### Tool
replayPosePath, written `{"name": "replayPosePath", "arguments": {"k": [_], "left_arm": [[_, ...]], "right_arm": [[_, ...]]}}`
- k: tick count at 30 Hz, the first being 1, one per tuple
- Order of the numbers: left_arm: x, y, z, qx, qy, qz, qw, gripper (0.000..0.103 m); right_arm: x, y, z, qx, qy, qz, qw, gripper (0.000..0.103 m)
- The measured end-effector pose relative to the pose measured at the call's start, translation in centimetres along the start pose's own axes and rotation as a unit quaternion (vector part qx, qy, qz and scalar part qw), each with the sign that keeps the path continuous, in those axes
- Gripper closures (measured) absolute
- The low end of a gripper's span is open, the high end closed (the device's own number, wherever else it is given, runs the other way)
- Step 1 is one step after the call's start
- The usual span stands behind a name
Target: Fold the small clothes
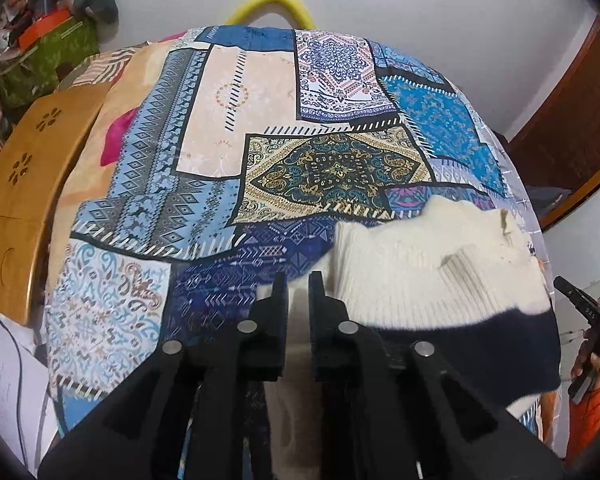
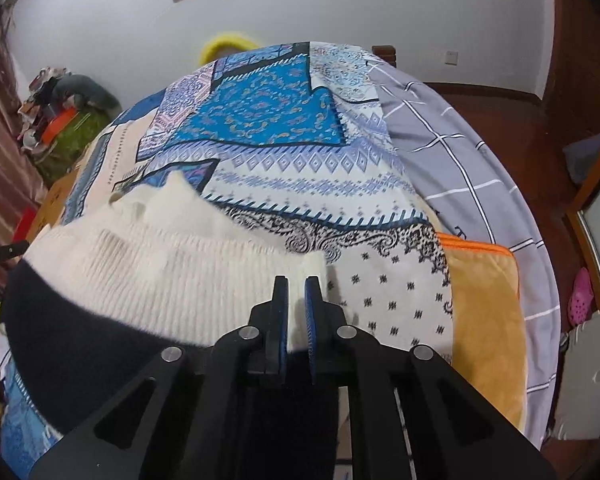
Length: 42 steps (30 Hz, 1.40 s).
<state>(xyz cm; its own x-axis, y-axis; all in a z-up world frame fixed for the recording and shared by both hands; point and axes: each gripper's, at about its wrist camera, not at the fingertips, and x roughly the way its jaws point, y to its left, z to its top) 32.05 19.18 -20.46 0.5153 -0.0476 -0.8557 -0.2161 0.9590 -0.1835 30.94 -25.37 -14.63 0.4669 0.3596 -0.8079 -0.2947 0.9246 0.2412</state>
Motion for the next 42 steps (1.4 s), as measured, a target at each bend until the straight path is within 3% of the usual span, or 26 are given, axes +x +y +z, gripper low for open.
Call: {"name": "replayPosePath", "arguments": {"k": [4,10,17,25,33,36,40,42], "left_arm": [[-1.5,-0.1,-1.2,0.003,0.000,0.004,1.0000,0.061],[-3.7,0.1,-2.9,0.002,-0.006,-0.002,1.0000,0.050],[-4.3,-0.1,-5.5,0.008,0.013,-0.001,0.9999,0.049],[-5.3,-2.6,-9.1,0.059,0.029,0.001,0.9979,0.049],[-4.6,-4.1,-9.1,0.070,0.030,-0.020,0.9969,0.047],[-4.4,-4.3,-8.7,0.062,0.025,-0.030,0.9973,0.052],[-4.1,-4.0,-8.4,0.053,0.023,-0.016,0.9982,0.088],[-4.3,-3.5,-8.3,0.046,0.017,-0.016,0.9986,0.092]], "right_arm": [[-0.7,0.4,-0.7,-0.003,0.002,0.003,1.000,0.064],[-1.7,0.6,-1.8,0.003,0.008,0.002,1.000,0.052],[-2.5,0.5,-4.0,0.021,0.029,0.006,0.999,0.051],[-3.0,-0.2,-7.5,0.051,0.051,0.019,0.997,0.051],[-3.1,-0.7,-8.4,0.072,0.052,0.035,0.995,0.051],[-2.7,-0.8,-8.4,0.077,0.051,0.040,0.995,0.051],[-2.3,-0.5,-8.2,0.077,0.042,0.048,0.995,0.051],[-1.9,-0.1,-8.2,0.070,0.044,0.050,0.995,0.059]]}}
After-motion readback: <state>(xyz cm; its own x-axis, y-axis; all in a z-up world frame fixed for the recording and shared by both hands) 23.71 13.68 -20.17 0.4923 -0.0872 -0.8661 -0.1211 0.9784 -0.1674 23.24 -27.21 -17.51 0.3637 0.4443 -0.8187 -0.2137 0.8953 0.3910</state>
